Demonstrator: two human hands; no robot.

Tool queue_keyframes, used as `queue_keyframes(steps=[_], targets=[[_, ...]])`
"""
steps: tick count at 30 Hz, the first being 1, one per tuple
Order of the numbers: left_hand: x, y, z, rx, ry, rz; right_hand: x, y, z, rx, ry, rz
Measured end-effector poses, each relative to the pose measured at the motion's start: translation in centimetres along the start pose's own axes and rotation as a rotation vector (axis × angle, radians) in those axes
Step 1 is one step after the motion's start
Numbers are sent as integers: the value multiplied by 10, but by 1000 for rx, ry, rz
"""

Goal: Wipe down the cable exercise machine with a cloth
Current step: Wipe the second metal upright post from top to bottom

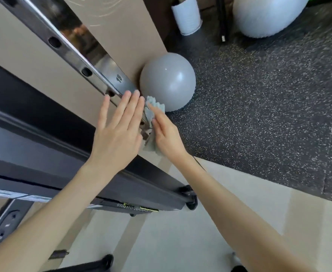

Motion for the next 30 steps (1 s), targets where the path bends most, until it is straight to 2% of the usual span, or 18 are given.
queue_keyframes(steps=[5, 8, 14, 18, 25, 30], targets=[[1, -33, -43, 11, -50, 45, 35, 13, -93, -40, -305, -98], [2, -52, -64, 17, -32, 122, 36, 16, -105, -93, -368, -102], [9, -64, -73, -24, 15, 237, 19, 7, -75, -156, -243, 37], [22, -72, -83, -87, -19, 240, 20, 8, -82, -63, -90, 79], [31, -98, -119, -100, -74, 188, 42, 21, -170, -17, -227, 28], [29, -111, -148, -96, -106, 193, 39, 16, -157, -92, -159, 24]])
Point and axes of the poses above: each hand's wrist, its own x-axis away from the middle knuckle, its own y-axis out of the back of the hand, z = x × y, the point moved 9 cm from there along -x, towards the middle knuckle, and after that the axes turned 7 degrees about -y, right-handed, at the moved point
